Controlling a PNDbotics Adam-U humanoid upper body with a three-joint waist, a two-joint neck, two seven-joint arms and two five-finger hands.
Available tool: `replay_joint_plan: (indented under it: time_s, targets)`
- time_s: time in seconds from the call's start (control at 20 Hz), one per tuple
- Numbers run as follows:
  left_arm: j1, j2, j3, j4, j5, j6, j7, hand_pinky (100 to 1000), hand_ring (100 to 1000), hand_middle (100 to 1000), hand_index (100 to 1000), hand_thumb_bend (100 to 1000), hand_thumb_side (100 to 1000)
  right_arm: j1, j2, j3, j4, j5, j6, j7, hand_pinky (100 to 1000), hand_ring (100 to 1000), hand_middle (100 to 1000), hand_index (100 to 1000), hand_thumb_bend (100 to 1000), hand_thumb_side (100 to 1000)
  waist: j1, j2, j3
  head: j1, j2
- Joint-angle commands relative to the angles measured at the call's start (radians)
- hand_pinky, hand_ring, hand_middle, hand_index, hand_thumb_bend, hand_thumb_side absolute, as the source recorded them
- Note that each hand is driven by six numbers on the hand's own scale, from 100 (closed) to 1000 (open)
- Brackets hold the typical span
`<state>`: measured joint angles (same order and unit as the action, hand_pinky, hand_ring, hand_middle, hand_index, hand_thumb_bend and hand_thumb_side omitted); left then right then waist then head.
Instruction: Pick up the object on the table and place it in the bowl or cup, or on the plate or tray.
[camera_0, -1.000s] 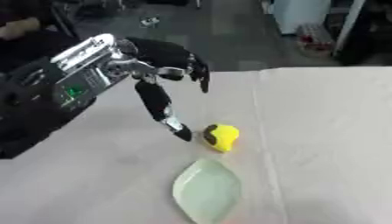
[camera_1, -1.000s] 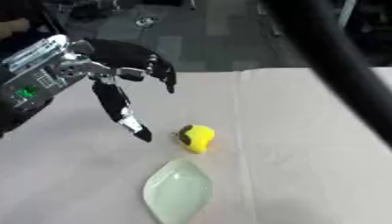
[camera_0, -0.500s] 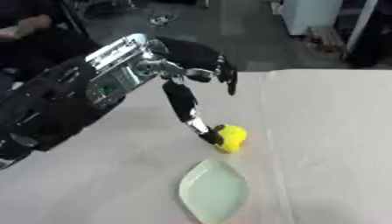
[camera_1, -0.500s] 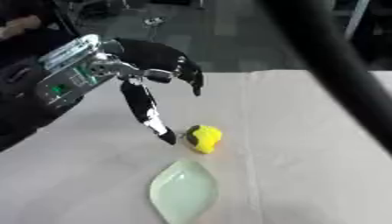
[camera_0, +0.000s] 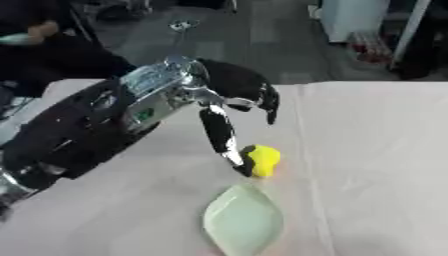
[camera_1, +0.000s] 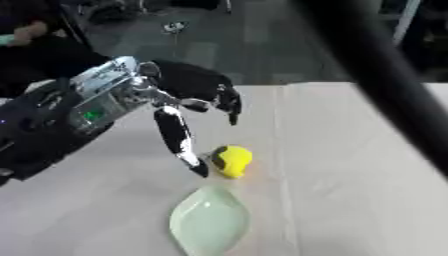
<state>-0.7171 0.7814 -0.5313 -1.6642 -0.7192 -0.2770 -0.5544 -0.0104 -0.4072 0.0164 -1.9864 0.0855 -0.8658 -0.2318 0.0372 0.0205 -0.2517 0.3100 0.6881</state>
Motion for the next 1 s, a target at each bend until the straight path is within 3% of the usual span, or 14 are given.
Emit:
replay_joint_plan:
  time_s: [0.05,0.4,0.45,0.5,0.6,1.0]
  targets:
    - [0.000,0.011,0.010,0.019,-0.032,-0.013,0.014,945,787,780,781,619,725,-0.017,-0.027,-0.010,-0.014,-0.016,0.002,0.013,175,380,430,305,100,900,-0.001,-0.005,-0.004,0.017,-0.027]
    - [0.024,-0.010,0.010,0.075,-0.074,-0.022,0.047,946,788,777,778,621,717,-0.028,-0.033,-0.014,-0.014,-0.036,0.005,0.040,174,381,429,294,100,905,0.000,0.000,-0.012,0.013,-0.049]
    - [0.028,-0.013,0.009,0.083,-0.083,-0.022,0.051,946,788,777,778,648,669,-0.029,-0.034,-0.014,-0.014,-0.038,0.005,0.044,174,381,429,293,100,909,0.000,0.001,-0.013,0.013,-0.053]
    - [0.032,-0.016,0.007,0.091,-0.090,-0.023,0.055,946,788,778,779,622,714,-0.030,-0.034,-0.015,-0.014,-0.041,0.005,0.046,174,381,429,293,100,904,0.001,0.002,-0.014,0.012,-0.059]
    - [0.042,-0.018,0.003,0.108,-0.103,-0.029,0.058,949,790,778,779,623,712,-0.033,-0.037,-0.016,-0.014,-0.047,0.004,0.052,175,381,428,293,100,902,0.002,0.002,-0.016,0.012,-0.066]
    - [0.054,-0.035,-0.014,0.161,-0.135,-0.061,0.055,947,790,777,780,633,709,-0.040,-0.044,-0.019,-0.014,-0.082,-0.027,0.072,185,382,421,303,100,874,0.005,0.002,-0.022,0.023,-0.047]
